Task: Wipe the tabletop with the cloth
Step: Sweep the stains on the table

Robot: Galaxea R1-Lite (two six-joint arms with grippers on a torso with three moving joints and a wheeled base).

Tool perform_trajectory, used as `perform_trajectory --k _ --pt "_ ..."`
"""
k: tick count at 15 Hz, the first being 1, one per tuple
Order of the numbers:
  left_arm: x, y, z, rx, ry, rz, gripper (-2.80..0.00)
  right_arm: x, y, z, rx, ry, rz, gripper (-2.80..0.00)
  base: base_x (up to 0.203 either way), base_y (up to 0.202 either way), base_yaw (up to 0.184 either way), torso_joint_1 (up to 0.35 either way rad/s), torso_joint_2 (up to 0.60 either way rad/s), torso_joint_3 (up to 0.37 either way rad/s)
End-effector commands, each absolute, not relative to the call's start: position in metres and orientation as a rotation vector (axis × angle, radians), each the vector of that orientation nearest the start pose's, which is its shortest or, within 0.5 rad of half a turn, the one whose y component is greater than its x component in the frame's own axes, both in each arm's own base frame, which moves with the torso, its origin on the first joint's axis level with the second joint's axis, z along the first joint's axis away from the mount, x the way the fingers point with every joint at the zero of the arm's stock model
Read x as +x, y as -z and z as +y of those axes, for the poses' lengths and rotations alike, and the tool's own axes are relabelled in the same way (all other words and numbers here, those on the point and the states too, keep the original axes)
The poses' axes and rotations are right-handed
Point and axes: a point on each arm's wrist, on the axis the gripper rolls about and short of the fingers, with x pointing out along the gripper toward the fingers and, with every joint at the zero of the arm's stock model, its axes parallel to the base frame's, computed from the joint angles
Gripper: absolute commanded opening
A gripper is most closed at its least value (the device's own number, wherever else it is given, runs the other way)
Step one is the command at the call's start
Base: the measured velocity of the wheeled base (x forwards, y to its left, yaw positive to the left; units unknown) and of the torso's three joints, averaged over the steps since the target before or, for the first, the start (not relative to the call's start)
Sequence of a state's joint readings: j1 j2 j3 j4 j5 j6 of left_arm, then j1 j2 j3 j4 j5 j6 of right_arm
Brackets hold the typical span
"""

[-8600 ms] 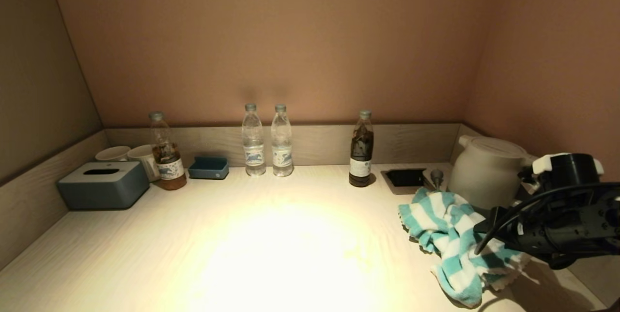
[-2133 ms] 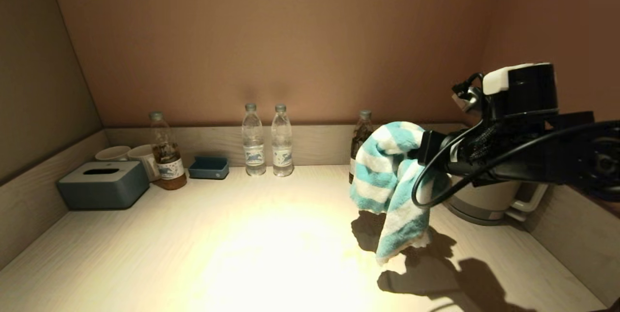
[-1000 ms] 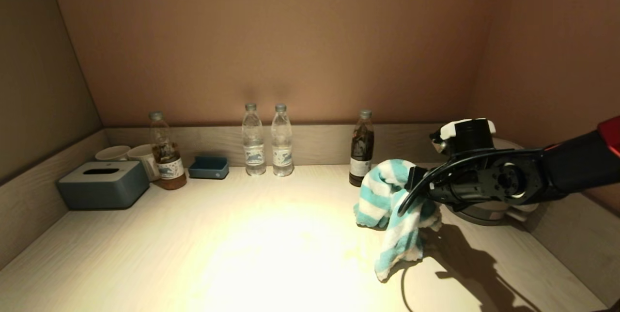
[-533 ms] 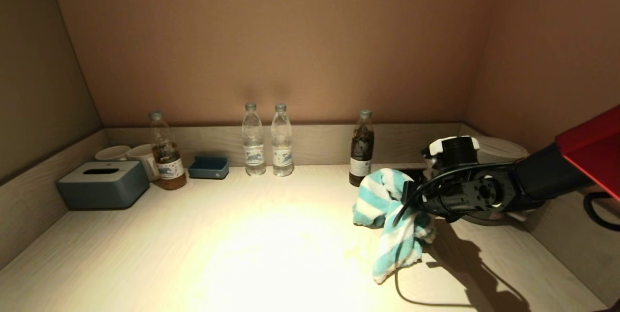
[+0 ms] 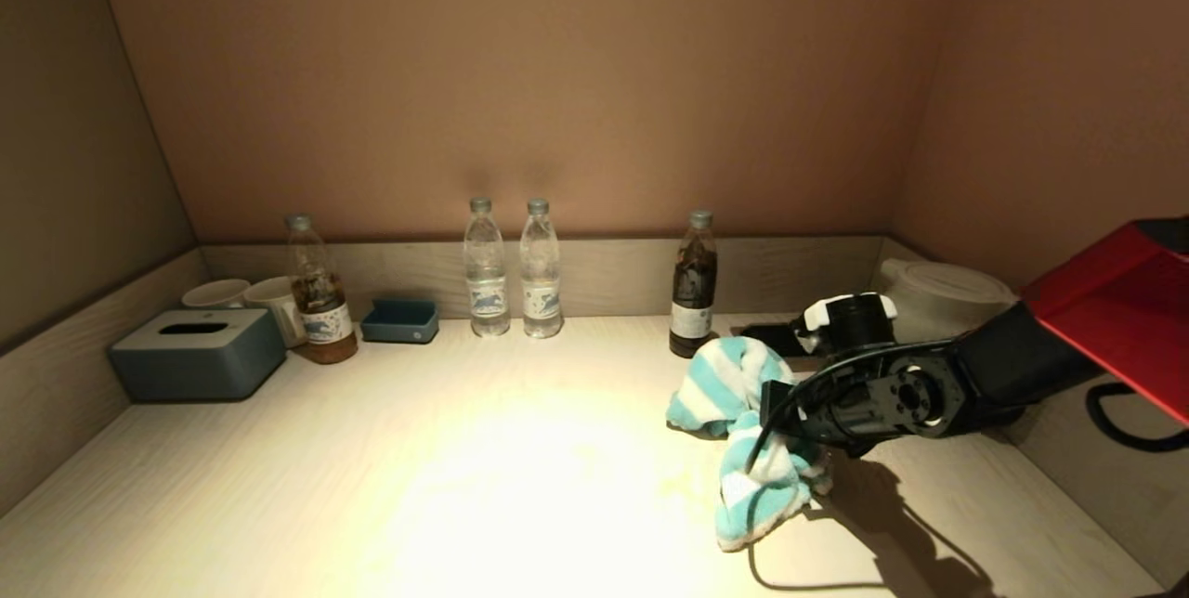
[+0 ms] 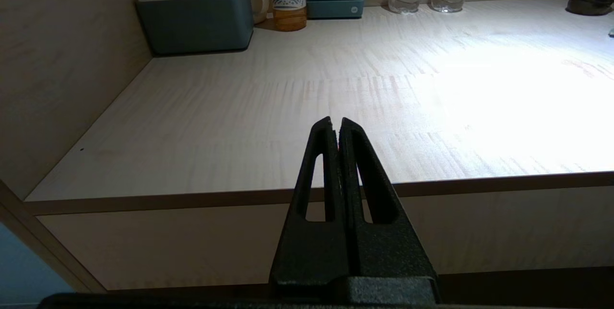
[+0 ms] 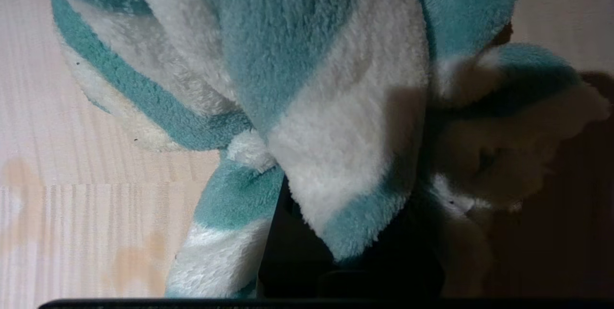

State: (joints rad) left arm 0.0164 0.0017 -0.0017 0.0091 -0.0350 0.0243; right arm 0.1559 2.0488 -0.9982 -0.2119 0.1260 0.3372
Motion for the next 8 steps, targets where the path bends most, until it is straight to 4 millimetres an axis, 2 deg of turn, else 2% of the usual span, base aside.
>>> perform_trajectory --k 1,8 --pt "-0.023 -0.075 -0.001 0.024 0.019 0.009 -2.80 0.352 -0.068 0.067 0.279 -0.148 0.891 -2.80 0.000 0.000 0.000 0.000 0.00 0.000" --pt "-0.023 -0.075 -0.001 0.024 0.019 0.009 -2.80 0.348 -0.064 0.080 0.253 -0.185 0.903 -2.80 0.000 0.000 0.000 0.000 0.00 0.000"
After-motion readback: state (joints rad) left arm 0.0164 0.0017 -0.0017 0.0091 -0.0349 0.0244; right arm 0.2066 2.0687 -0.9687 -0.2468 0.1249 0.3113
